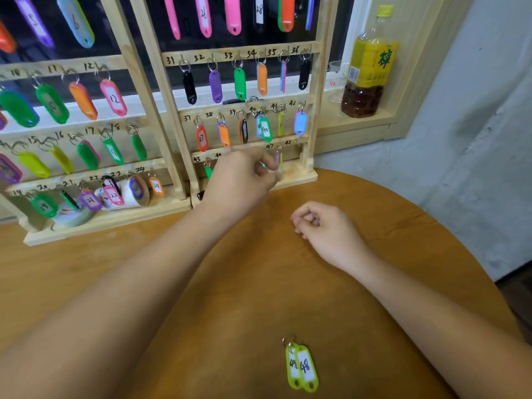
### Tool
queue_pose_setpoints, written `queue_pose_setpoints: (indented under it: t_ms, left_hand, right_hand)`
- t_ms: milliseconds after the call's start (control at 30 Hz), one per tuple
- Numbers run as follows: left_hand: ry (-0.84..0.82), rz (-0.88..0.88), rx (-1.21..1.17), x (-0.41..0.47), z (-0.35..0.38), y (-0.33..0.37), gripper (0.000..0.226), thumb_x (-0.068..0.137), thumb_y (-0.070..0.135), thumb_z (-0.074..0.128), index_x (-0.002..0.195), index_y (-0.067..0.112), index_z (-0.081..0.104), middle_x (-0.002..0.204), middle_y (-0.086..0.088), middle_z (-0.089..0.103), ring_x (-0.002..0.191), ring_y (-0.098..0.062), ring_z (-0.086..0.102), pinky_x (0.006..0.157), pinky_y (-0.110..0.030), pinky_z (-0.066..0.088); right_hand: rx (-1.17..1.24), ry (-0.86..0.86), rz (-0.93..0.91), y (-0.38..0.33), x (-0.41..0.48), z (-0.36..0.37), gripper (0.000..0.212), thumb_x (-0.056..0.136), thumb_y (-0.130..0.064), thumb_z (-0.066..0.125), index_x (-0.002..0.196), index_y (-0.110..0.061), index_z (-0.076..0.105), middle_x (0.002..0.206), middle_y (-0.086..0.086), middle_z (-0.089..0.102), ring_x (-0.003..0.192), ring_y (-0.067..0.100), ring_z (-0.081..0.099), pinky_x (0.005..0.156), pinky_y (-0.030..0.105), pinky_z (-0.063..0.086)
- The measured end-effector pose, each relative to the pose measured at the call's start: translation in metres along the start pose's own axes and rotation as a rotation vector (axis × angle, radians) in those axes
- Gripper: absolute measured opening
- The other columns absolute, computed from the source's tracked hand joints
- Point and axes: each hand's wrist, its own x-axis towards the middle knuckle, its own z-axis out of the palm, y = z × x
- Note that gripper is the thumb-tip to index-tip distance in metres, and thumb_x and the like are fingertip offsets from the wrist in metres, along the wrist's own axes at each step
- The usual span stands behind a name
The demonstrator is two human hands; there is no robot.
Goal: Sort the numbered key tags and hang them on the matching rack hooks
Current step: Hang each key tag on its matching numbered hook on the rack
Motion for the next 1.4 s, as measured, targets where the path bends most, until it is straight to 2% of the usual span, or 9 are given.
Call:
queue_pose_setpoints:
  t_ms: [300, 467, 600, 900, 1033, 1133, 1233, 1333, 1400]
  left_hand:
    - [-0.346, -0.046, -0.088, -0.137, -0.012, -0.018, 0.006, 0.09, 0.027, 0.081, 0.09, 0.032, 0.077, 0.081, 0.019, 0.074, 0.081, -0.004, 0.068, 0.073, -0.014, 0.048]
    - [-0.436, -0.01, -0.158, -0.176, -0.007, -0.02, 0.008, 0.09, 0.031, 0.082, 0.095, 0.034, 0.076, 0.086, 0.019, 0.073, 0.081, -0.007, 0.067, 0.073, -0.019, 0.05]
    - [-0.437, 0.076, -0.183, -0.194, -0.003, -0.02, 0.01, 0.091, 0.035, 0.082, 0.098, 0.033, 0.075, 0.089, 0.016, 0.069, 0.085, -0.011, 0.065, 0.075, -0.022, 0.049]
    - [-0.402, 0.137, -0.151, -0.208, 0.004, -0.014, 0.012, 0.088, 0.038, 0.083, 0.094, 0.033, 0.074, 0.088, 0.016, 0.064, 0.083, -0.008, 0.062, 0.076, -0.025, 0.049]
    - [-0.378, 0.121, -0.172, -0.209, 0.006, -0.013, 0.008, 0.092, 0.033, 0.081, 0.089, 0.032, 0.073, 0.085, 0.015, 0.065, 0.082, -0.008, 0.064, 0.075, -0.025, 0.049]
    - [-0.333, 0.079, -0.228, -0.203, 0.002, -0.013, 0.008, 0.093, 0.03, 0.082, 0.089, 0.032, 0.075, 0.086, 0.014, 0.068, 0.084, -0.01, 0.065, 0.076, -0.02, 0.047]
    - [-0.321, -0.024, -0.306, -0.193, -0.003, -0.015, 0.007, 0.095, 0.031, 0.08, 0.088, 0.031, 0.077, 0.086, 0.017, 0.074, 0.081, -0.006, 0.067, 0.075, -0.02, 0.048]
    - [-0.295, -0.103, -0.394, -0.18, -0.005, -0.017, 0.007, 0.096, 0.029, 0.079, 0.09, 0.031, 0.077, 0.089, 0.015, 0.078, 0.081, -0.005, 0.069, 0.08, -0.028, 0.054]
    - [-0.263, -0.113, -0.439, -0.167, -0.005, -0.019, 0.006, 0.095, 0.027, 0.08, 0.091, 0.031, 0.077, 0.087, 0.011, 0.078, 0.08, -0.008, 0.07, 0.08, -0.032, 0.054]
  right_hand:
    - [-0.098, -0.242, -0.053, -0.021, -0.11, -0.018, 0.008, 0.097, -0.028, 0.072, 0.089, -0.031, 0.073, 0.077, -0.009, 0.068, 0.07, 0.011, 0.061, 0.071, 0.036, 0.052]
    - [-0.126, -0.278, -0.128, -0.025, -0.144, -0.017, 0.004, 0.091, -0.033, 0.08, 0.092, -0.034, 0.075, 0.088, -0.013, 0.063, 0.08, 0.013, 0.061, 0.068, 0.016, 0.044]
    - [-0.15, -0.331, -0.135, -0.029, -0.155, -0.017, 0.01, 0.088, -0.039, 0.082, 0.093, -0.035, 0.074, 0.094, -0.016, 0.061, 0.086, 0.012, 0.063, 0.072, 0.017, 0.047]
    - [-0.167, -0.325, -0.132, -0.031, -0.157, -0.013, 0.016, 0.088, -0.019, 0.079, 0.079, -0.03, 0.072, 0.086, -0.015, 0.059, 0.076, 0.012, 0.059, 0.064, 0.015, 0.04]
    - [-0.156, -0.331, -0.119, -0.027, -0.151, -0.015, 0.013, 0.091, -0.029, 0.079, 0.081, -0.034, 0.075, 0.084, -0.013, 0.058, 0.072, 0.01, 0.056, 0.062, 0.016, 0.038]
    - [-0.045, -0.33, -0.079, -0.022, -0.14, -0.02, 0.009, 0.094, -0.032, 0.079, 0.086, -0.036, 0.078, 0.087, -0.013, 0.064, 0.078, 0.007, 0.06, 0.071, 0.02, 0.043]
    - [0.064, -0.268, -0.057, -0.017, -0.118, -0.025, 0.008, 0.097, -0.029, 0.076, 0.09, -0.031, 0.079, 0.091, -0.013, 0.072, 0.085, 0.008, 0.067, 0.08, 0.028, 0.051]
    - [0.166, -0.163, -0.038, -0.016, -0.09, -0.028, 0.01, 0.099, -0.026, 0.074, 0.092, -0.026, 0.08, 0.088, -0.003, 0.076, 0.08, 0.017, 0.067, 0.077, 0.03, 0.048]
    - [0.182, -0.071, -0.039, -0.018, -0.066, -0.03, 0.01, 0.1, -0.023, 0.074, 0.093, -0.024, 0.081, 0.087, -0.003, 0.076, 0.076, 0.008, 0.064, 0.073, 0.021, 0.046]
